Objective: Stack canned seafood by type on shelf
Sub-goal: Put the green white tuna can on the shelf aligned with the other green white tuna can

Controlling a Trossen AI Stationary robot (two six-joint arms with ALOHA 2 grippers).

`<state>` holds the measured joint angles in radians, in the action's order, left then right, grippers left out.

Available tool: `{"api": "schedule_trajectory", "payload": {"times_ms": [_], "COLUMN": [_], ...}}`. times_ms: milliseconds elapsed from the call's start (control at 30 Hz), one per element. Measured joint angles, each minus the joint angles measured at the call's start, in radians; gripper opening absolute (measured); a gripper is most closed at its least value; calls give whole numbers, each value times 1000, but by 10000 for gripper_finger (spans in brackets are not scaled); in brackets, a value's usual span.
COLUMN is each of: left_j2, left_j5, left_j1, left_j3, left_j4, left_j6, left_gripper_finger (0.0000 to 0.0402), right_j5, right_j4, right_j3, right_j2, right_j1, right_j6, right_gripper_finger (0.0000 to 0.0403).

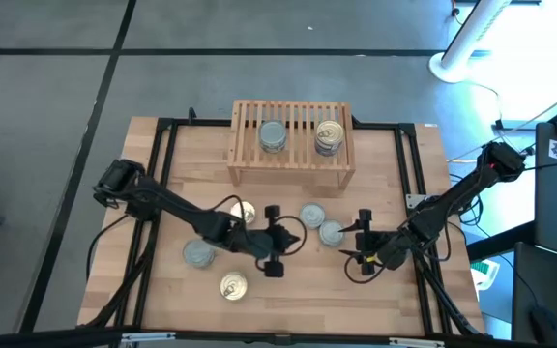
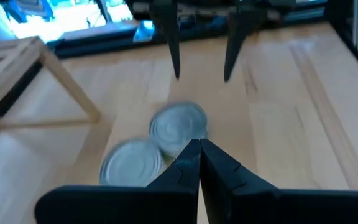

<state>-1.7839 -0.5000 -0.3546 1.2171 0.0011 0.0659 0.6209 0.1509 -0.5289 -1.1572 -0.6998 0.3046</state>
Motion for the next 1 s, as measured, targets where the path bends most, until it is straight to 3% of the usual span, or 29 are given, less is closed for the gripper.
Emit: {"api": "schedule_trajectory", "payload": {"times_ms": [200,700,800,1000], "left_j2": [-47,-49,-49,-49], "left_j5": [80,81,81,81], "left_j1": [59,152,154,160], "left_j3": [0,0,0,0], "left_j4": [93,92,91,89], "left_j6": [-20,-76,-80,-128], "left_gripper_finger": [4,6,29,112], "right_j5": [0,-2,-1,7], "right_j4": [-1,-2,-1,-2], "right_j3": [0,0,0,0], "right_j2": [0,0,0,0], "right_j1": [0,0,0,0], "right_j6": [0,0,0,0], "right_gripper_finger": [269,269,269,269]}}
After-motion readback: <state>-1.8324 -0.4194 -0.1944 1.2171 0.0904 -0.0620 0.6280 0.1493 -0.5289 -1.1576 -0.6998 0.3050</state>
